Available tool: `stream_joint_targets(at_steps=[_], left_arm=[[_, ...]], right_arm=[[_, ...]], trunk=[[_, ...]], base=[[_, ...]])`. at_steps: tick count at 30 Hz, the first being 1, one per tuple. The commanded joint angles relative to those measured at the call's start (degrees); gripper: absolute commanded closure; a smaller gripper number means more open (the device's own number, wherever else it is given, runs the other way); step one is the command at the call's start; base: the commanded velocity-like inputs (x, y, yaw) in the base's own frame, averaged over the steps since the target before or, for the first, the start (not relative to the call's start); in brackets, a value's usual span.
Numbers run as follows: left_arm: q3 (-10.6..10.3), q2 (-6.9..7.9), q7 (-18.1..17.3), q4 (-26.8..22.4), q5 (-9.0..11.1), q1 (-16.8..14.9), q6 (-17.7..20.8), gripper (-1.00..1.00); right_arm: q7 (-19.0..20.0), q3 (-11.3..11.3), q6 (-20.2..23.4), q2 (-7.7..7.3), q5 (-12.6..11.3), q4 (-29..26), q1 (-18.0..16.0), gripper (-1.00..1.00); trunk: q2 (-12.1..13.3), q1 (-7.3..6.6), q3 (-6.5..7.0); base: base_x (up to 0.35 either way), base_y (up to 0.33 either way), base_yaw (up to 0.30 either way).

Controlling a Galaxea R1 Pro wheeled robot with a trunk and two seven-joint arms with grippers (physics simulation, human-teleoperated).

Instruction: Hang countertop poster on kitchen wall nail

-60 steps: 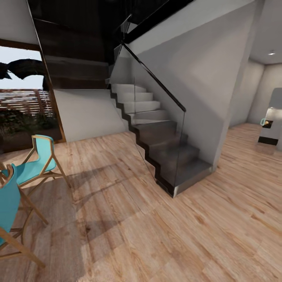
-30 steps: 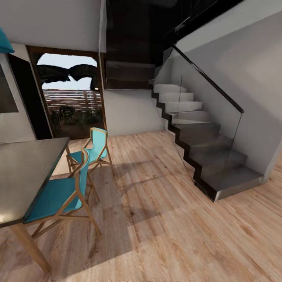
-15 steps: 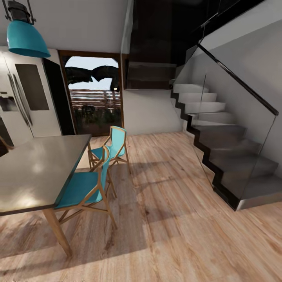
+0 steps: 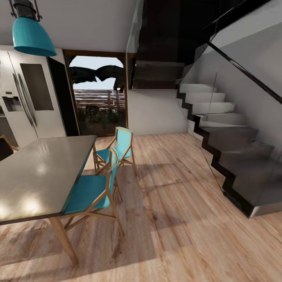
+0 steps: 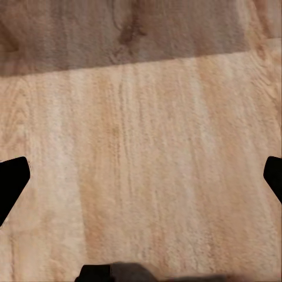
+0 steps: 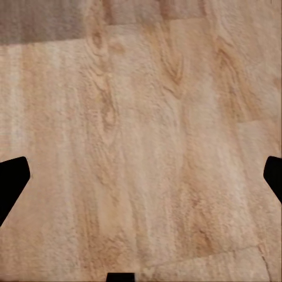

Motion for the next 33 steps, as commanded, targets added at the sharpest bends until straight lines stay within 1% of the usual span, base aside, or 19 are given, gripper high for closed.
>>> stream_joint_targets(at_steps=[1,5,11,33], left_arm=[[0.1,-0.03,0.0,0.0,0.0,0.0,-0.1,-1.00],[0.1,-0.03,0.0,0.0,0.0,0.0,-0.1,-1.00],[0.1,-0.03,0.1,-0.1,0.0,0.0,-0.1,-1.00],[0.1,-0.03,0.1,-0.1,0.0,0.0,-0.1,-1.00]], right_arm=[[0.0,0.0,-0.2,0.02,0.2,0.1,0.0,-1.00],[-0.1,0.0,-0.2,0.21,0.3,0.1,0.0,-1.00],[-0.1,0.0,-0.3,0.30,0.4,0.2,0.0,-1.00],[-0.2,0.0,-0.3,0.34,0.4,0.2,-0.1,-1.00]], trunk=[[0.0,0.02,-0.05],[0.0,0.02,-0.05],[0.0,0.02,-0.05],[0.0,0.02,-0.05]], base=[[0.172,0.255,0.062],[0.153,0.265,0.174],[0.099,0.279,0.272],[0.005,0.290,0.289]])
